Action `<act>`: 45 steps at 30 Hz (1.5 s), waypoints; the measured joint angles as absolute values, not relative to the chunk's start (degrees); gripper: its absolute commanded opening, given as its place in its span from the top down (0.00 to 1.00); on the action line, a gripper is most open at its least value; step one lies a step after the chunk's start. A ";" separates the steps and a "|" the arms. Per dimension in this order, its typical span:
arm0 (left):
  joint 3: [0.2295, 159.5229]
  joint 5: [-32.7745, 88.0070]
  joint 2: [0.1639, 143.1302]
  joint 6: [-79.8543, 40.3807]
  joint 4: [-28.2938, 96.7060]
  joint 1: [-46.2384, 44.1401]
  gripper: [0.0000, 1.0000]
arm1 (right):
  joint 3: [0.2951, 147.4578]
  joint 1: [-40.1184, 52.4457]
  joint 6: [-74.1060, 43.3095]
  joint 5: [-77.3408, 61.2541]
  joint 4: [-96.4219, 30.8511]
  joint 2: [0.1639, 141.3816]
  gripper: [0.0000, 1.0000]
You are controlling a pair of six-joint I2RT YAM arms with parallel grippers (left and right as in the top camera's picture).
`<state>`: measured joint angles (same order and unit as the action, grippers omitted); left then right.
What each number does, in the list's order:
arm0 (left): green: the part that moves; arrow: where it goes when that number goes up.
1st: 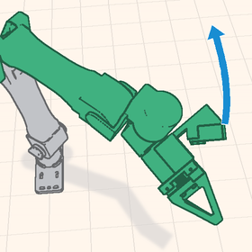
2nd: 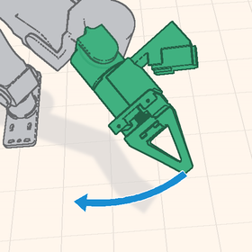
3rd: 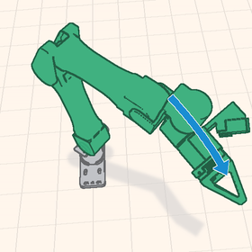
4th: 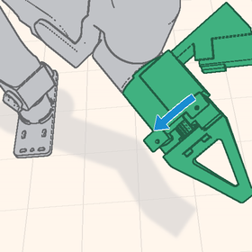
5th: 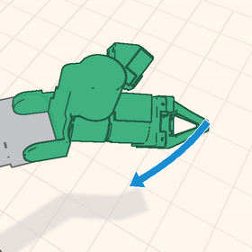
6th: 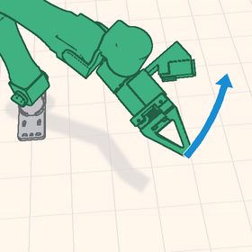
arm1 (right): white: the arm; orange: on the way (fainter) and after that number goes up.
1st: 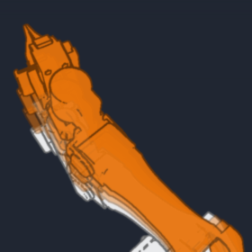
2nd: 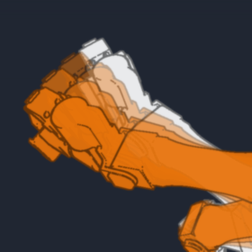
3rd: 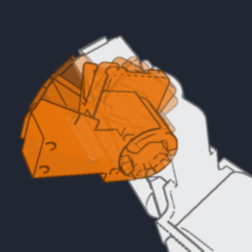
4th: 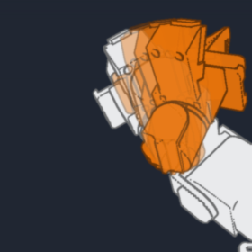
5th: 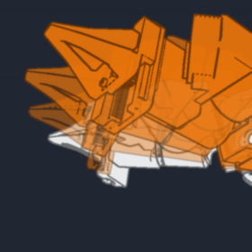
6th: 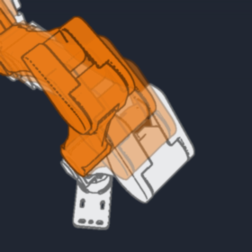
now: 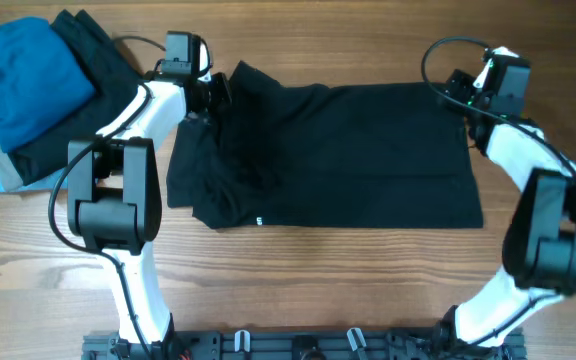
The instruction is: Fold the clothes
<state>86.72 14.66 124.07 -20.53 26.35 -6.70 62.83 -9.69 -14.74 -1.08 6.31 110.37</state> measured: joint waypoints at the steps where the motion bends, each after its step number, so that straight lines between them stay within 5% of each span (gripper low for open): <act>1: 86.70 14.68 124.05 -20.56 27.09 -6.70 0.96 | 62.83 -9.69 -14.66 -1.08 8.36 112.16 0.26; 10: 86.67 14.83 124.07 -20.75 28.10 -6.70 0.96 | 62.81 -9.69 -14.87 -1.02 17.32 120.36 0.40; 12: 86.70 14.83 124.07 -20.75 28.12 -6.70 0.96 | 62.96 -9.72 -15.33 -1.04 17.50 120.55 0.67; 13: 86.67 14.85 124.07 -20.75 28.12 -6.70 0.96 | 62.96 -9.72 -15.66 -1.02 17.58 120.68 0.96; 21: 86.59 14.85 124.07 -20.82 23.73 -6.70 0.96 | 63.18 -9.98 -16.62 -1.69 13.06 119.48 0.96; 32: 86.59 14.87 122.32 -20.95 23.64 -6.70 0.95 | 63.79 -10.46 -16.60 1.91 -25.30 93.89 0.96; 33: 86.59 14.87 122.32 -20.97 24.82 -6.70 0.89 | 63.68 -10.46 -16.60 2.07 -27.64 93.89 0.96; 34: 86.59 14.90 122.32 -20.95 25.12 -6.63 0.69 | 63.57 -10.46 -16.60 2.55 -29.34 93.89 0.96; 37: 86.56 16.08 122.32 -21.58 23.46 -6.28 0.53 | 63.57 -10.46 -16.60 3.27 -30.89 93.89 0.96; 45: 86.32 14.24 122.50 -21.78 3.95 -6.66 0.46 | 63.57 -10.46 -16.60 3.29 -31.48 93.89 0.96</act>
<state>86.32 14.24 122.50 -21.78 3.95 -6.66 63.57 -10.46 -16.60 3.29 -31.48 93.89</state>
